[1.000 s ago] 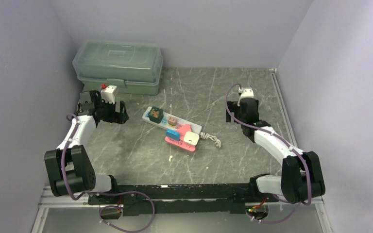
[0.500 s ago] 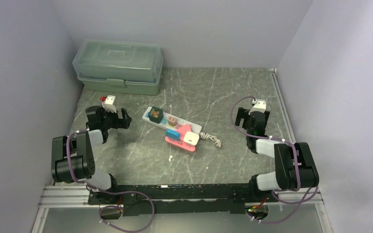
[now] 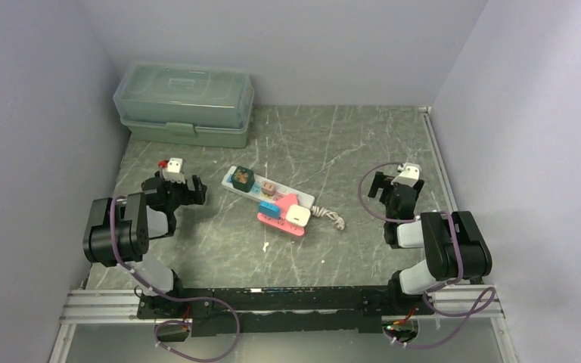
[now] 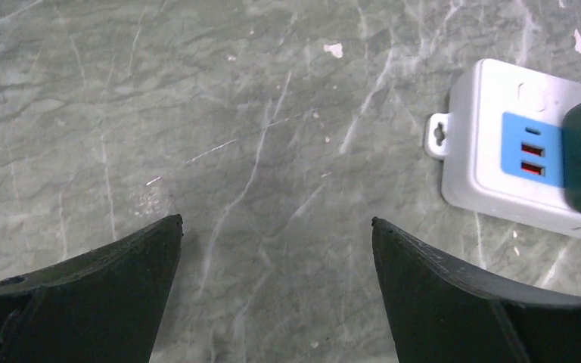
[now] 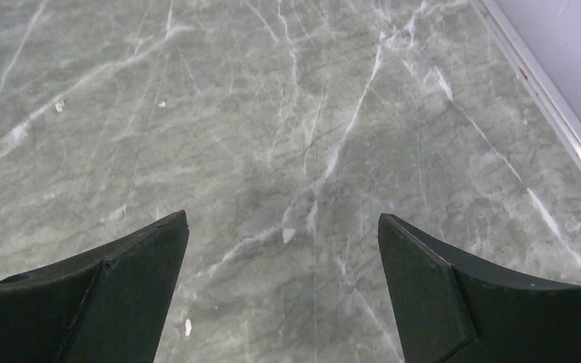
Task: Insert the plug
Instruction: Reset both arms
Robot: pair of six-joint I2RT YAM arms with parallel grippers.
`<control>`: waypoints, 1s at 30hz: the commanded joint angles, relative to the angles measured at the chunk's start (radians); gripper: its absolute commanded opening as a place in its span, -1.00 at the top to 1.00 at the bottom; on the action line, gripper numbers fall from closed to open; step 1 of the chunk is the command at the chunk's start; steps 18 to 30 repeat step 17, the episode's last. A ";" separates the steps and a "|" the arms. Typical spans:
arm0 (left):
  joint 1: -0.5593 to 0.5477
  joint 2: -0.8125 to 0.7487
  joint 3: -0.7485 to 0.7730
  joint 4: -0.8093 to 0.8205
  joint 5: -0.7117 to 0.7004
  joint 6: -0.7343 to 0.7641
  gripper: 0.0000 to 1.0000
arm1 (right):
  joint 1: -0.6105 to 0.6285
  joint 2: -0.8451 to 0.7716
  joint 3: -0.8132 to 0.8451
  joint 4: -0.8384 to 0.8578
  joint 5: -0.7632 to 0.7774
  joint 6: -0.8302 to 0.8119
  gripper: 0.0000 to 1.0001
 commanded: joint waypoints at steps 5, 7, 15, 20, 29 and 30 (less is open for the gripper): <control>-0.034 -0.021 0.028 0.050 -0.072 0.018 -0.99 | -0.008 -0.012 0.013 0.114 0.001 0.009 -0.99; -0.033 -0.003 0.017 0.097 -0.071 0.009 -0.99 | -0.008 -0.015 0.008 0.119 0.084 0.009 -0.99; -0.034 -0.002 0.030 0.075 -0.071 0.015 -0.99 | -0.008 -0.019 0.009 0.115 0.151 0.010 -0.99; -0.034 -0.005 0.026 0.081 -0.071 0.014 -0.99 | -0.008 -0.018 0.008 0.118 0.152 0.011 -0.99; -0.034 -0.005 0.026 0.081 -0.071 0.014 -0.99 | -0.008 -0.018 0.008 0.118 0.152 0.011 -0.99; -0.034 -0.005 0.026 0.081 -0.071 0.014 -0.99 | -0.008 -0.018 0.008 0.118 0.152 0.011 -0.99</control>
